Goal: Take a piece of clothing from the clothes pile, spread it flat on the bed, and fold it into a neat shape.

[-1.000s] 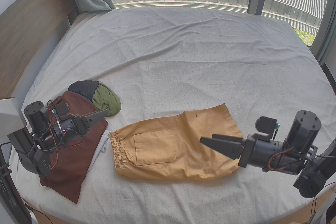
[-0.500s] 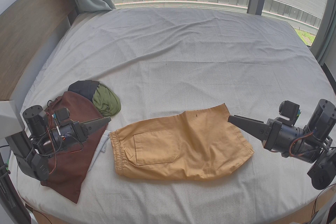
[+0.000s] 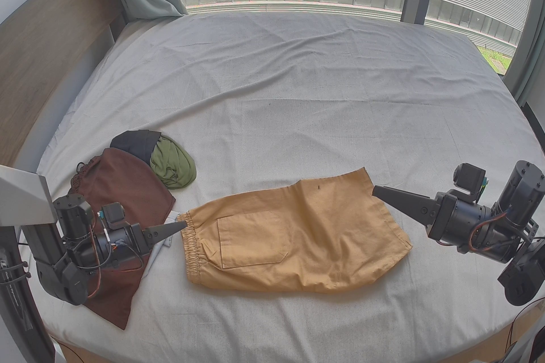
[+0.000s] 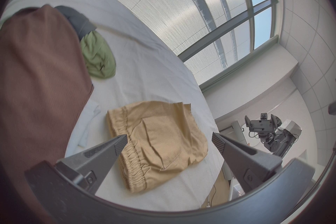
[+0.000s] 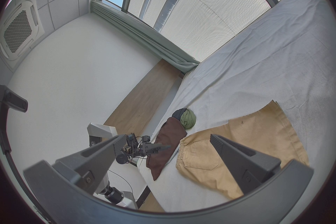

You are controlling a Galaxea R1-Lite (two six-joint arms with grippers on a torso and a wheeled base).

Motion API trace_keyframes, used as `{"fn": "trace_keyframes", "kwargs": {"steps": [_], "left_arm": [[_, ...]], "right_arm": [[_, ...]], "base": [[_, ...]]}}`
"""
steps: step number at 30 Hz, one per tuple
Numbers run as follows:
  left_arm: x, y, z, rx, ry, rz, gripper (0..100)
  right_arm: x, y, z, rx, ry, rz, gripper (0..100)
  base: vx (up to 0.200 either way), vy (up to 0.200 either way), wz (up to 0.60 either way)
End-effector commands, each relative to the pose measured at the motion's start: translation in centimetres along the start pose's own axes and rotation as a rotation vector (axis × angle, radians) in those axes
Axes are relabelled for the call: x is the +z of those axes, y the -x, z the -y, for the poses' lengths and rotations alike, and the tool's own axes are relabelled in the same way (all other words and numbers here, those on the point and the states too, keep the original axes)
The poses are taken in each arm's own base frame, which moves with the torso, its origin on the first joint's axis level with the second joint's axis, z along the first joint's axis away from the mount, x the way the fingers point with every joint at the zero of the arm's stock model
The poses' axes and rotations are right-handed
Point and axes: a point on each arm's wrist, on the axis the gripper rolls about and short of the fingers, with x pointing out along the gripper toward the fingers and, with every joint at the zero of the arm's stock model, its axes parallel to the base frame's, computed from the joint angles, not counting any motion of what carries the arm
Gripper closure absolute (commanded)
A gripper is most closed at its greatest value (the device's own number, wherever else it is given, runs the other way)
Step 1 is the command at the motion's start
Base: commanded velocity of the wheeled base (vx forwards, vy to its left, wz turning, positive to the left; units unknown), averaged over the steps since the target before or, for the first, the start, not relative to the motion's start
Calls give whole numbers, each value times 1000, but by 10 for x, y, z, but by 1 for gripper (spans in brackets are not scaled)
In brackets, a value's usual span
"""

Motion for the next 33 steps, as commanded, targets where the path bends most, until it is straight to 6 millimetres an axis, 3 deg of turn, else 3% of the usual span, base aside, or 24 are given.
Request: {"fn": "trace_keyframes", "kwargs": {"steps": [1, 7, 11, 28, 33], "left_arm": [[-28, -13, -23, 41, 75, -88, 0], [-56, -20, -46, 82, 77, -166, 0], [-65, -24, -55, 108, 66, -182, 0], [-60, -63, -43, 100, 137, -139, 0], [-55, -67, -38, 92, 168, -121, 0]], "right_arm": [[-2, -1, 7, -21, -12, -10, 0], [-4, -3, 9, -26, -15, -16, 0], [-5, -4, 11, -25, -14, -12, 0], [-14, -8, 16, -20, -14, -22, 0], [-14, -8, 16, -20, -14, -22, 0]], "base": [[0, 0, 0], [0, 0, 0], [0, 0, 0], [0, 0, 0], [0, 0, 0]]}}
